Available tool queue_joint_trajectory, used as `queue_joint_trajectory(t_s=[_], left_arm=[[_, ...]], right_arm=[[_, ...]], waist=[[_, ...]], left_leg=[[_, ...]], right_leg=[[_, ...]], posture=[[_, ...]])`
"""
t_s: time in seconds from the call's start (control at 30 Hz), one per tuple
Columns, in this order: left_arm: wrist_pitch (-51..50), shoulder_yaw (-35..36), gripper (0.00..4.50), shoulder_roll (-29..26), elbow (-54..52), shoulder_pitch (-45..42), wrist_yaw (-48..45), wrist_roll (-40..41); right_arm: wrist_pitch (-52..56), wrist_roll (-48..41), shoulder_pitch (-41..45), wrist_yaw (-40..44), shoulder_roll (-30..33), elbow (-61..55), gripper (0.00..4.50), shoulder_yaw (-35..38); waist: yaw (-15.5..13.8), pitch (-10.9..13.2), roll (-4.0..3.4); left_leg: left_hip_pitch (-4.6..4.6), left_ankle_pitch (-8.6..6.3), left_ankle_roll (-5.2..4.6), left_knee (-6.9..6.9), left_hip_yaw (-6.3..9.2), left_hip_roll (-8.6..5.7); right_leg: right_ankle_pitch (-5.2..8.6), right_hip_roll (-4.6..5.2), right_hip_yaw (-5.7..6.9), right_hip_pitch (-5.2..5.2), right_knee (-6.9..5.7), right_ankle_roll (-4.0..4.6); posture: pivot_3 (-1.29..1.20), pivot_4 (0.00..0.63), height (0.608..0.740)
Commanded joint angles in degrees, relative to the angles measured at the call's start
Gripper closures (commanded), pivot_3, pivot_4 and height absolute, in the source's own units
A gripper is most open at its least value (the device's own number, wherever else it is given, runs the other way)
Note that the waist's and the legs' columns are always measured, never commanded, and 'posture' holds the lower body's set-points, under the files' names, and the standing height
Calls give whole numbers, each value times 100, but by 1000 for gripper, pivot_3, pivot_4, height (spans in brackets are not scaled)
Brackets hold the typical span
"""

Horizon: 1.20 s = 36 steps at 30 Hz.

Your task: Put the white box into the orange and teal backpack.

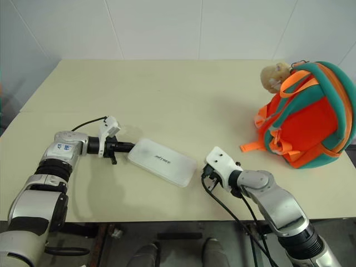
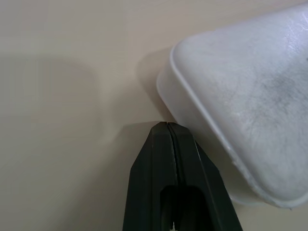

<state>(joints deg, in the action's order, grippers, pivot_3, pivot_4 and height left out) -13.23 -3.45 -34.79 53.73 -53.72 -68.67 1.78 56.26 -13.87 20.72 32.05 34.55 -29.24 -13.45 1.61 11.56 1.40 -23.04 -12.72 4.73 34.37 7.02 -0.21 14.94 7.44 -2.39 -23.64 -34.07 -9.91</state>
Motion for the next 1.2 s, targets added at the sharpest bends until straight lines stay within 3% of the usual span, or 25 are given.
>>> queue_joint_trajectory(t_s=[0.03, 1.2], left_arm=[[-198, -32, 4492, -87, -343, 151, -139, 32], [-2727, -846, 4492, -381, -3630, 1160, -582, 328]], right_arm=[[-50, -124, 134, 96, -57, -218, 4495, 22], [-1063, 499, 550, 88, 221, 1062, 4495, 254]], waist=[[-4, 0, 0], [-4, 0, 0]], left_leg=[[0, 0, 0, 0, 0, 0], [-1, 0, 0, 0, 0, 0]], right_leg=[[0, 0, 0, 0, 0, 0], [1, 0, -1, 0, 1, 2]], posture=[[0, 150, 740], [0, 150, 740]])
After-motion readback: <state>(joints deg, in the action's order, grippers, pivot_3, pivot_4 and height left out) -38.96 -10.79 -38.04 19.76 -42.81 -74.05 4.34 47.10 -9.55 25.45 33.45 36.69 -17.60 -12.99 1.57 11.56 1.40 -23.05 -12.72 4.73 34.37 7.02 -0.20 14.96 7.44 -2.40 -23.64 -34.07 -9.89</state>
